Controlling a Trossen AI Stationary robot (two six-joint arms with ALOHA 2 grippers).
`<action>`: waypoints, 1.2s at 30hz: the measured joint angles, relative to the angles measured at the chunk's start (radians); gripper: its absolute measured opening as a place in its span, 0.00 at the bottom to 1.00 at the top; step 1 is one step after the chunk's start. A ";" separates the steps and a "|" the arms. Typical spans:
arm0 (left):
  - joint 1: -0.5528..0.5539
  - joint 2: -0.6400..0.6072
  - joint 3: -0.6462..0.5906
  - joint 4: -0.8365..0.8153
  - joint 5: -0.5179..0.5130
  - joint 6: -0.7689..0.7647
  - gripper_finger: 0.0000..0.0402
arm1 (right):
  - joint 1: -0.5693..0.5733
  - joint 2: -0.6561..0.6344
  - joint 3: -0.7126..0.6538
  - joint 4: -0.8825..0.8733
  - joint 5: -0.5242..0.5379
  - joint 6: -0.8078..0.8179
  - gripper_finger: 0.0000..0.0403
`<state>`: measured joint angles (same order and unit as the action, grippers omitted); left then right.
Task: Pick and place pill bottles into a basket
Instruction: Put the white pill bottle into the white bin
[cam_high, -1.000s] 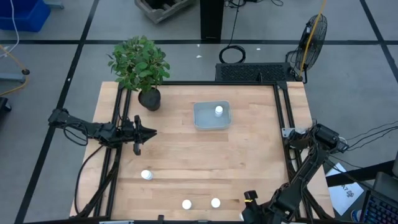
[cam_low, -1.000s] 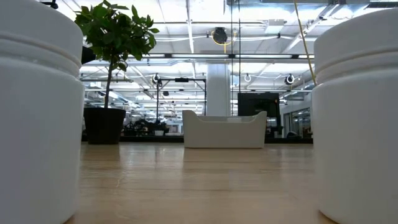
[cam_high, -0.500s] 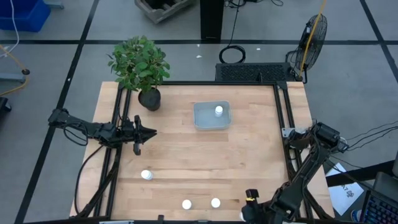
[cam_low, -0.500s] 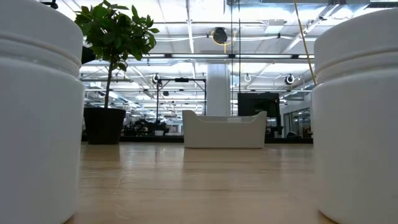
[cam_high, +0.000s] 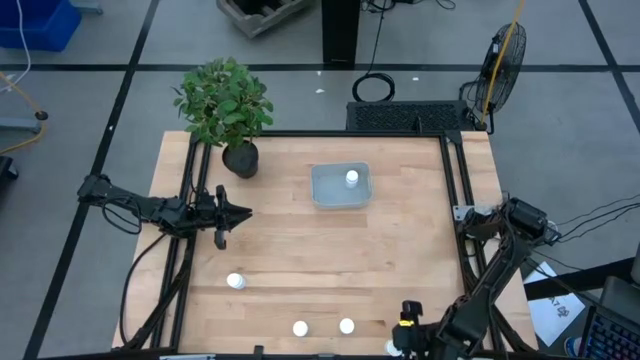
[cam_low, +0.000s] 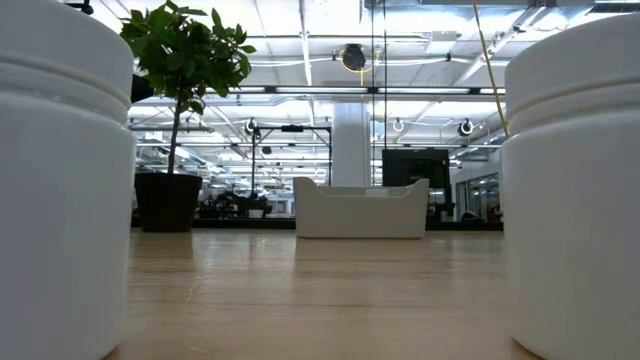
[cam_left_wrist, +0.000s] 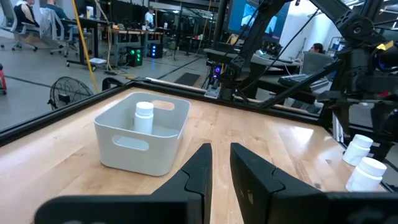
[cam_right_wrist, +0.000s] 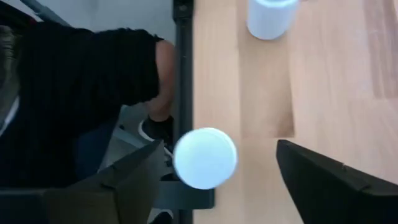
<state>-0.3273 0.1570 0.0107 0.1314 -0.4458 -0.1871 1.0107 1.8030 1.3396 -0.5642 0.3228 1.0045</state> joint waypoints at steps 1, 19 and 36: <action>0.000 0.000 0.000 0.000 0.000 0.000 0.15 | 0.002 0.000 0.000 0.008 0.004 0.002 0.78; 0.000 0.000 0.000 0.000 0.000 0.000 0.15 | 0.009 0.045 0.001 0.030 -0.008 -0.030 0.78; 0.000 0.000 0.000 0.000 0.000 0.000 0.15 | 0.003 0.065 0.002 0.039 -0.021 -0.048 0.72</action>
<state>-0.3273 0.1570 0.0106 0.1314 -0.4458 -0.1871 1.0134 1.8683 1.3415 -0.5248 0.3014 0.9562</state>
